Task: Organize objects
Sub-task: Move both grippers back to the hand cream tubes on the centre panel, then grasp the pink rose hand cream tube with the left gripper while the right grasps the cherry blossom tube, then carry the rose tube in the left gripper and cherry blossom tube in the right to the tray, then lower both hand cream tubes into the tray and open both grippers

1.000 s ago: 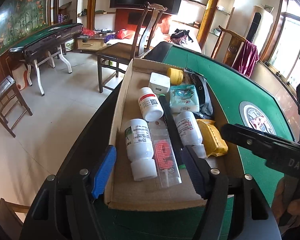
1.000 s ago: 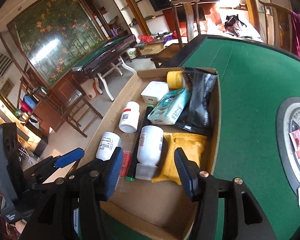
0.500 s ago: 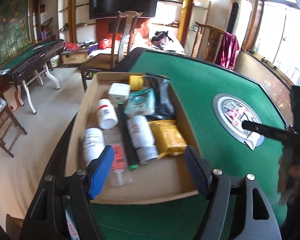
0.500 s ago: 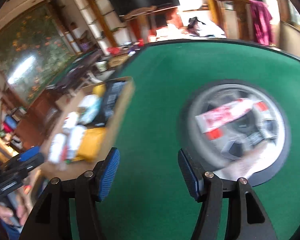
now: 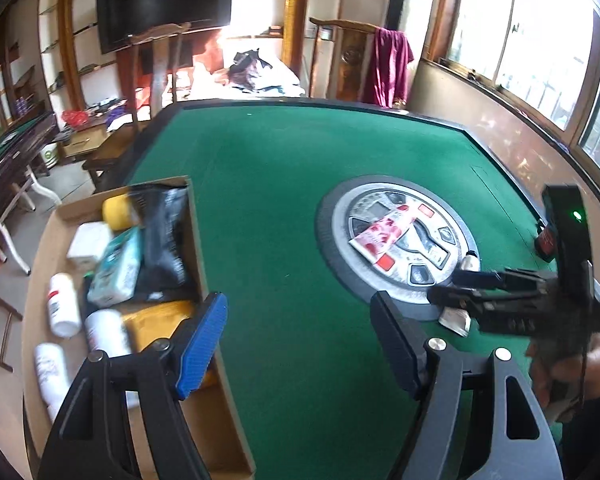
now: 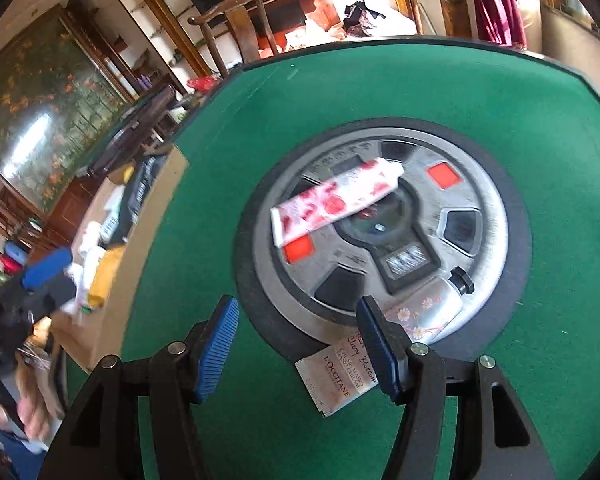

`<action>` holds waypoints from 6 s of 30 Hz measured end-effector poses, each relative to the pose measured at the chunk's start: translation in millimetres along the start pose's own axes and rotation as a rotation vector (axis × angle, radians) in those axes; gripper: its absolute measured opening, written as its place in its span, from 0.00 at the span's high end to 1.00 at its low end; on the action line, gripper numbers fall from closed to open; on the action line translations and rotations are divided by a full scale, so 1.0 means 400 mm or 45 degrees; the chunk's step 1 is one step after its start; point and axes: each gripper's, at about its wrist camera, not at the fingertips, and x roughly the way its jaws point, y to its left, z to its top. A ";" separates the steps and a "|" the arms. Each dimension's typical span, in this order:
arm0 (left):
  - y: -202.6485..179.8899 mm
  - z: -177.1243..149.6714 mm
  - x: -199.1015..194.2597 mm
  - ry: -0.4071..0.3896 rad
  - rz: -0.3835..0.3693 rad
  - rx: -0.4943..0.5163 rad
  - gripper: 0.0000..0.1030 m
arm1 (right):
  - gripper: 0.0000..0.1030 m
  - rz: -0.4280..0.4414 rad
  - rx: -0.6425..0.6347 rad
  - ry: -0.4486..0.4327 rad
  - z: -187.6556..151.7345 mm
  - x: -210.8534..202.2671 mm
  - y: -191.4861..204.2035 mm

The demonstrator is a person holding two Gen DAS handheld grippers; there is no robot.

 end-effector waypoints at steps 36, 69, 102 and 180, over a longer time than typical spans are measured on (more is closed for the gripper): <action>-0.307 0.108 0.358 0.204 0.133 0.371 0.72 | 0.33 0.076 0.412 -0.337 -0.077 -0.243 -0.285; -0.186 -0.079 0.186 0.086 0.007 0.111 0.73 | 0.73 -0.279 0.062 -0.265 -0.086 -0.157 -0.149; -0.176 -0.065 0.110 -0.041 0.028 0.086 0.72 | 0.73 -0.117 -0.034 -0.306 -0.117 -0.165 0.009; 0.398 -0.266 -0.138 -0.187 0.277 -0.470 0.76 | 0.71 0.104 -0.384 -0.118 -0.043 0.217 0.647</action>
